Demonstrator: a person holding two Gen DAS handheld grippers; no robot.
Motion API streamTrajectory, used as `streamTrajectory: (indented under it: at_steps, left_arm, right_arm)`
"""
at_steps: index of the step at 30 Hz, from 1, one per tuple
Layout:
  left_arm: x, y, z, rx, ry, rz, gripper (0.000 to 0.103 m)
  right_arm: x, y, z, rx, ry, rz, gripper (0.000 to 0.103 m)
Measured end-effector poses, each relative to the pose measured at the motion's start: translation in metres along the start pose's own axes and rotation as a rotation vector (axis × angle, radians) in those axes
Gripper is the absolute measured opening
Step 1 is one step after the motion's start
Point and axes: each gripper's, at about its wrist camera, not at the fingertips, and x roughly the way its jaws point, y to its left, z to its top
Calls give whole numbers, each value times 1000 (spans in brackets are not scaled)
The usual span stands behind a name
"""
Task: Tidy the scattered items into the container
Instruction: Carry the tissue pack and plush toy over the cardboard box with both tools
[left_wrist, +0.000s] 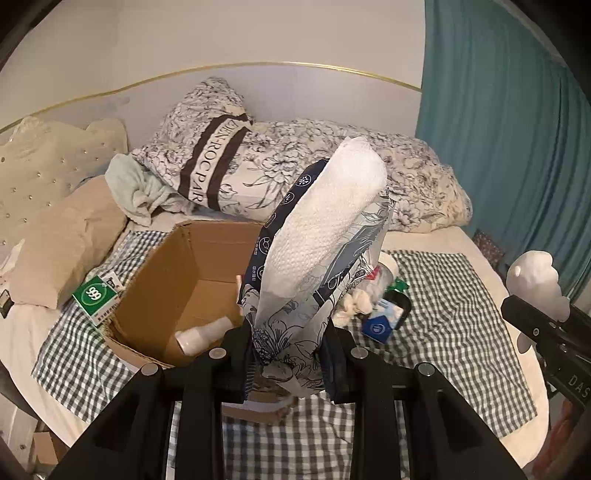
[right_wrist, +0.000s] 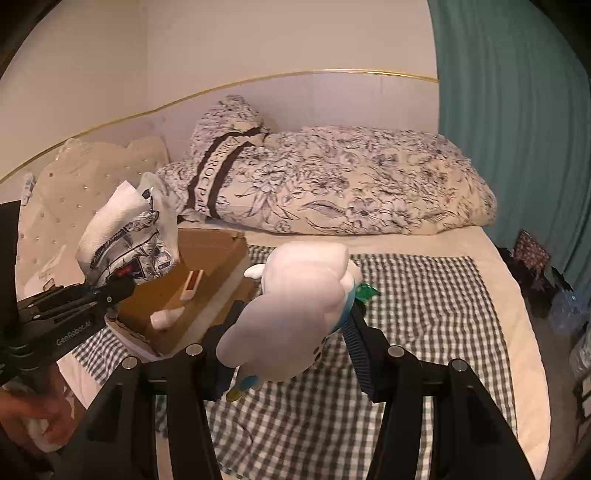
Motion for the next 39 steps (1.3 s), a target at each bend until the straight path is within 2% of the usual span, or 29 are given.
streamTrajectory:
  at_steps: [8, 24, 39]
  left_arm:
    - [1, 23, 7, -5, -4, 54, 29]
    - [13, 80, 18, -62, 5, 140, 29]
    - [41, 119, 15, -94, 50, 174, 29]
  right_arm:
    - [10, 19, 13, -5, 0, 51, 52]
    - [43, 79, 39, -102, -5, 149, 52]
    - [88, 128, 49, -154, 38, 208, 52]
